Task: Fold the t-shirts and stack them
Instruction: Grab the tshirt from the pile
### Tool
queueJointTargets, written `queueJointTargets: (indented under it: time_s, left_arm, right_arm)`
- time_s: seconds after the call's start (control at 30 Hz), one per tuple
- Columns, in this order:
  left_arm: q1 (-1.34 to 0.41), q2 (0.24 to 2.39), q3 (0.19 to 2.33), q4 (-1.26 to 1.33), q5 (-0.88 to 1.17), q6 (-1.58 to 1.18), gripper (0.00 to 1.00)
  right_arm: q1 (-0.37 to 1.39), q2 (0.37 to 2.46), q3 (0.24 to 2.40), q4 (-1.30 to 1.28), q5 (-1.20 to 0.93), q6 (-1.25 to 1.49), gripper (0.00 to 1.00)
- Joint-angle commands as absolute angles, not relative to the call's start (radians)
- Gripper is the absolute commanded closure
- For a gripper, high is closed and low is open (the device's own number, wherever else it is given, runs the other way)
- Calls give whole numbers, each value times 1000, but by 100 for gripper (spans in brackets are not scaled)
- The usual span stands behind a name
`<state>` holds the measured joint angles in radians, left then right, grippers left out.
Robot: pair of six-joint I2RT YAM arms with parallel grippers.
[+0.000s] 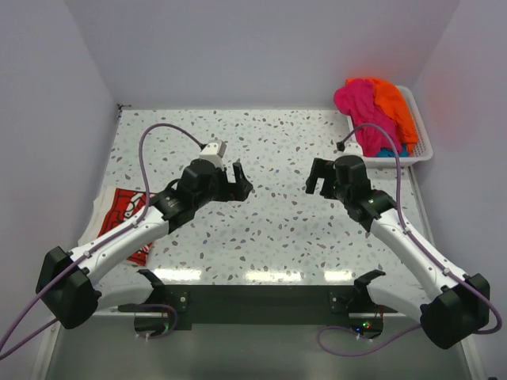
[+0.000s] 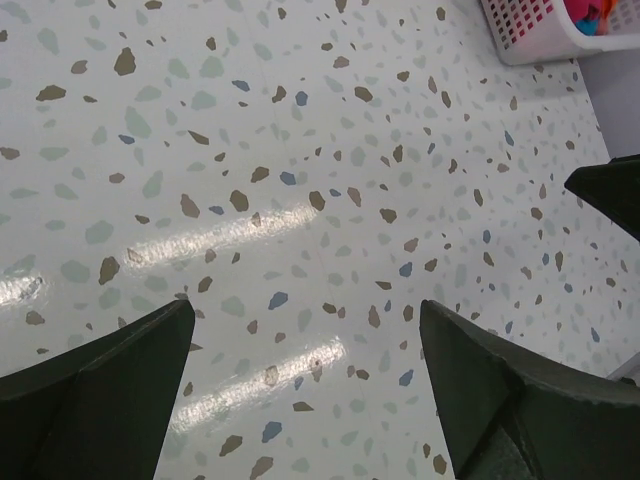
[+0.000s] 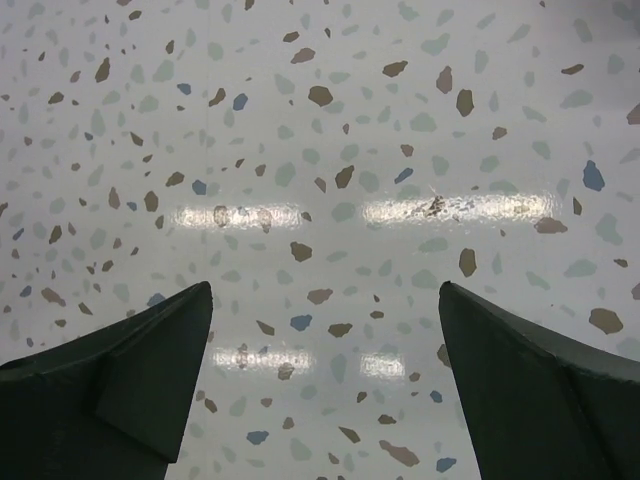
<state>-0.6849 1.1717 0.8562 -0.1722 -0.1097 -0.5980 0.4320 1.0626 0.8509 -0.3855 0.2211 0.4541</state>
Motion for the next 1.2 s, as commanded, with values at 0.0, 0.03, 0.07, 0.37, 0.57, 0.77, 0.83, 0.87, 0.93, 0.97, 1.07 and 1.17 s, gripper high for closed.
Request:
queueJointTargets:
  time_s: [0.0,0.03,0.07,0.37,0.57,0.77,0.83,0.87,0.93,0.97,1.07,1.17]
  left_arm:
    - [-681,1177,864,-114,-58,-586,0]
    - [-681,1178,867,-115,-58,-584,0]
    - [-681,1178,870,-117,-55,-581,0]
    - [-681,1164,864,-106,21,-591,0]
    - [-681,1121,839,-123,48,-586,0]
    - [-681,1109,844,-124,81,-587,0]
    - [-681,1105,854,-140,83,-591,0]
    - [-681,1100,854,-141,81,-591,0]
    - [-681,1088,857,-153,71,-586,0]
    - [-681,1086,859,-158,66,-584,0]
    - [-681,1085,862,-170,67,-580,0]
    - [-681,1081,850,-169,74,-580,0]
  right_arm:
    - [434,1052,865,-380,290,456,1]
    - [434,1058,873,-383,299,456,1]
    - [436,1071,883,-383,299,448,1]
    - [284,1553,1320,-436,265,402,1]
    - [106,1822,1681,-465,245,478,1]
    - [49,1920,1813,-400,385,488,1]
    - [17,1948,1842,-384,408,498,1]
    - [8,1960,1850,-376,411,500,1]
    - [3,1994,1859,-342,434,502,1]
    - [3,1987,1835,-283,463,486,1]
    - [3,1953,1710,-109,472,477,3]
    - [2,1953,1689,-74,502,486,5]
